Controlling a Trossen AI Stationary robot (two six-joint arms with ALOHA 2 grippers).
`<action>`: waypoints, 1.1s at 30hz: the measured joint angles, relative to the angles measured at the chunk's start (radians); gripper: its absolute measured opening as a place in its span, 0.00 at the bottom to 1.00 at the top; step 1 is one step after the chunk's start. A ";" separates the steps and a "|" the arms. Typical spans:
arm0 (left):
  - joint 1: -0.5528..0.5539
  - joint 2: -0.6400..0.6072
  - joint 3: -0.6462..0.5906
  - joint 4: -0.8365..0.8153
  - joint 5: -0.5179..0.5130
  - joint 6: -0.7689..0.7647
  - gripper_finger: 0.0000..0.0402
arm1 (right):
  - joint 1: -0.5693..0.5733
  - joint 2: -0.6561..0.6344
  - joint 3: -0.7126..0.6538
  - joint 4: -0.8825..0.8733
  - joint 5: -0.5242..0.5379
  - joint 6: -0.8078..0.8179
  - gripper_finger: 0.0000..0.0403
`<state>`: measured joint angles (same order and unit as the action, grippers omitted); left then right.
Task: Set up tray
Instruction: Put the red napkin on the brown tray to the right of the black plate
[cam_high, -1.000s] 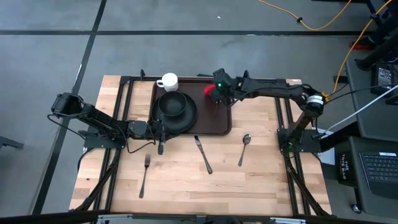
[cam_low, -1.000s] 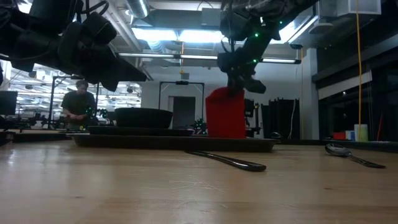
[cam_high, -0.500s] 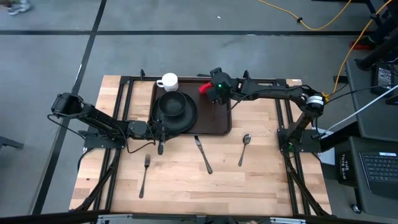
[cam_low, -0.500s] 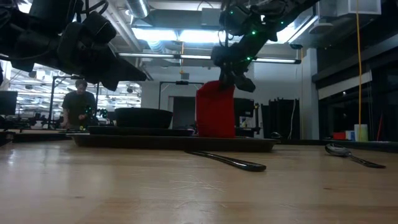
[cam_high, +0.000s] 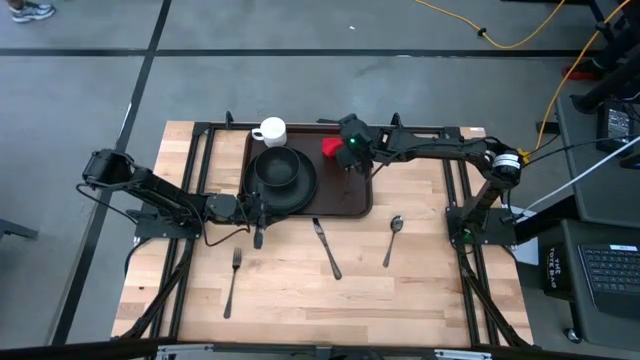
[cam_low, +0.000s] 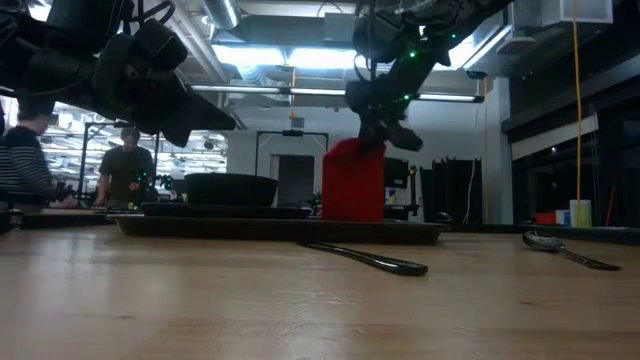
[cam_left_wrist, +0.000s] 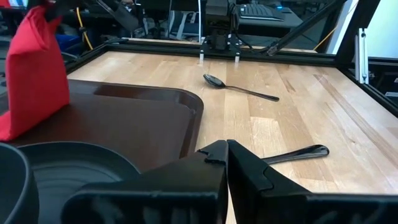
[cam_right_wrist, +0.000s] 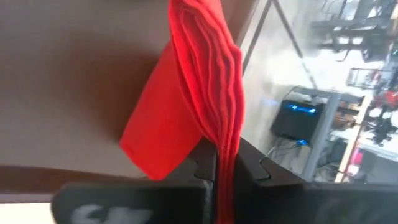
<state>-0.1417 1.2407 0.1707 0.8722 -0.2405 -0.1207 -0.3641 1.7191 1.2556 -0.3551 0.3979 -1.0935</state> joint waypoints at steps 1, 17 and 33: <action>0.000 0.000 0.000 0.000 0.000 0.000 0.01 | 0.000 0.000 0.000 -0.009 0.000 0.019 0.05; 0.000 0.000 0.000 0.000 0.056 -0.026 0.00 | 0.002 0.000 0.000 -0.136 -0.141 0.206 0.05; 0.000 0.000 0.000 0.000 0.056 -0.051 0.00 | 0.002 0.094 0.000 -0.149 -0.199 0.256 0.05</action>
<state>-0.1421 1.2407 0.1711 0.8722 -0.1848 -0.1722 -0.3622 1.8133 1.2556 -0.5036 0.1991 -0.8380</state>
